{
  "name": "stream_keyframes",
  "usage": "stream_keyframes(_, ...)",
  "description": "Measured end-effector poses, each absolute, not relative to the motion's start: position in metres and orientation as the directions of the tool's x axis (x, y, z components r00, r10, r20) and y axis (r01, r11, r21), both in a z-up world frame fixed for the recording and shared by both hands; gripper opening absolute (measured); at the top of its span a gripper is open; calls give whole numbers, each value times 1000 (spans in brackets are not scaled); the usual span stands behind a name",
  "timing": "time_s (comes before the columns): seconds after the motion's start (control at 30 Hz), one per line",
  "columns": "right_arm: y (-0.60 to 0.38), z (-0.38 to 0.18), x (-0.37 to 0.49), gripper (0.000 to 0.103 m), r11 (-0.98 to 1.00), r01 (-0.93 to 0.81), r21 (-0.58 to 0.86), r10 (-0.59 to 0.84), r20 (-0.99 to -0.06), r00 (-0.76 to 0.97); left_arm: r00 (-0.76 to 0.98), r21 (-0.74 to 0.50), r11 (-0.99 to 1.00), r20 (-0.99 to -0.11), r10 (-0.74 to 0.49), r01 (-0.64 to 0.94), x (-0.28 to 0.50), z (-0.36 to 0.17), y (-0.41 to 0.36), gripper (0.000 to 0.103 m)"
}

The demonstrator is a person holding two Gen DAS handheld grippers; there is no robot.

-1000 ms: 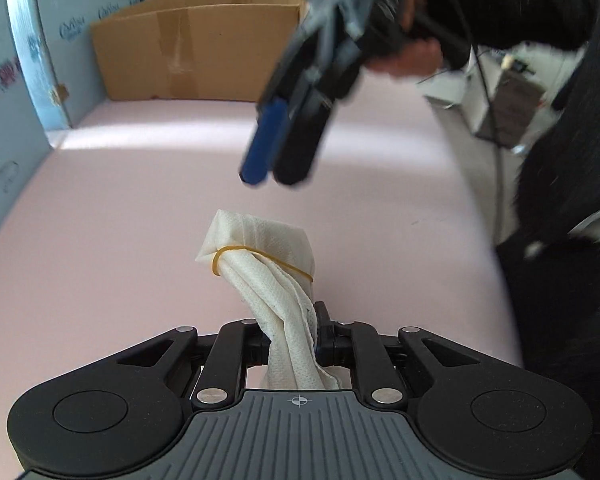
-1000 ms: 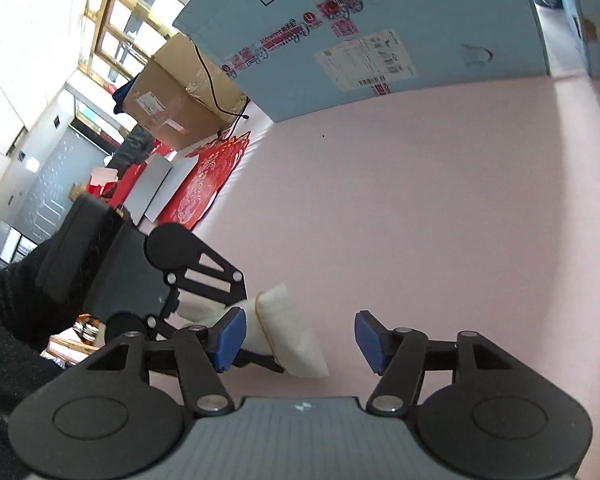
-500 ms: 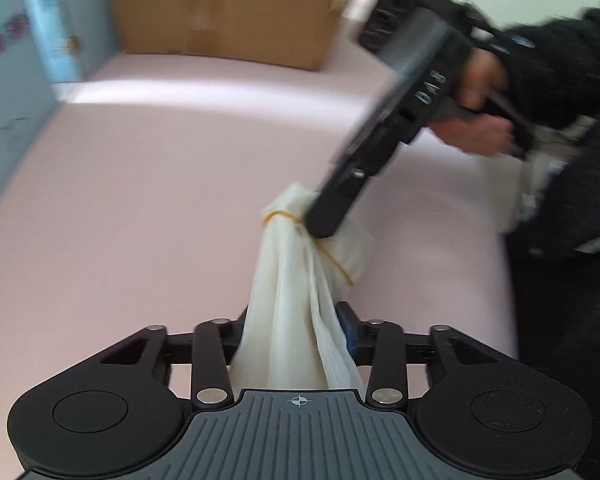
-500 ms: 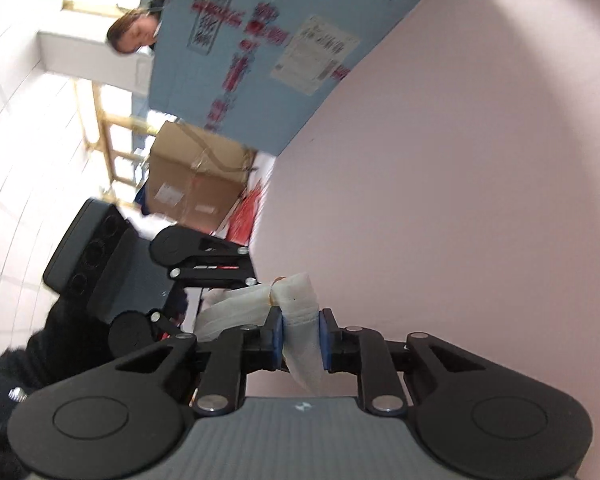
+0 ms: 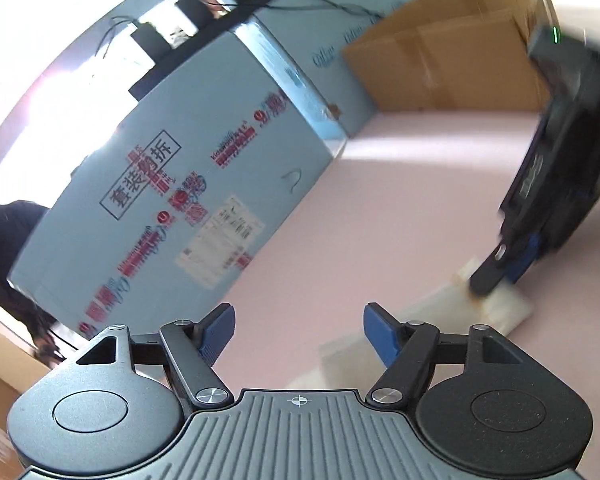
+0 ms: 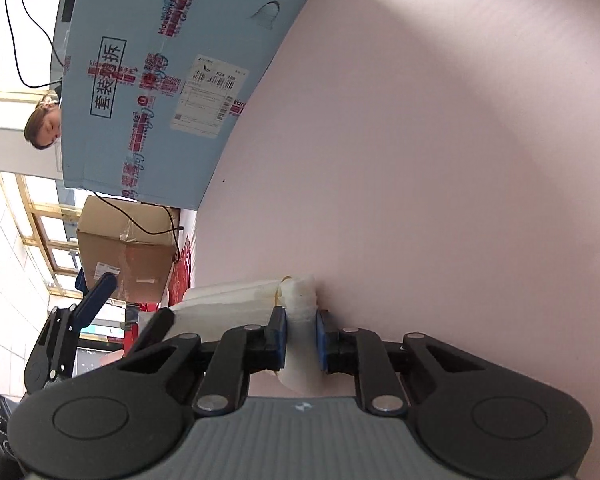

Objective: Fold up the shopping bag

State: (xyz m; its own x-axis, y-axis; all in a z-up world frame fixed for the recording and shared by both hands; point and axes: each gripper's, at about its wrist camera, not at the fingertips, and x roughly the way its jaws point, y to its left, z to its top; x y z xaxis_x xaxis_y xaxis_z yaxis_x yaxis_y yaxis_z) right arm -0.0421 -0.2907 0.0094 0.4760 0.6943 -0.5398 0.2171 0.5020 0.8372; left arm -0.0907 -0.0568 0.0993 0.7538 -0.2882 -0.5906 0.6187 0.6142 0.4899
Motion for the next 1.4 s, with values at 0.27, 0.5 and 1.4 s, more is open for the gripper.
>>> stream_keyframes(0.27,-286,5,-37,16,510,211,834,699,-545,464,558,244,642,-755,-344,726,-86,59,-99,17)
stream_keyframes(0.5,-289,11,-44,14,559,146,816,700,-559,443,571,237,713,-775,-270,660,-85,48,-98,17)
stream_keyframes(1.4,-256,52,-44,12,800,-287,527,600,-704,380,771,570,706,-635,54,420,-52,27,-106,15)
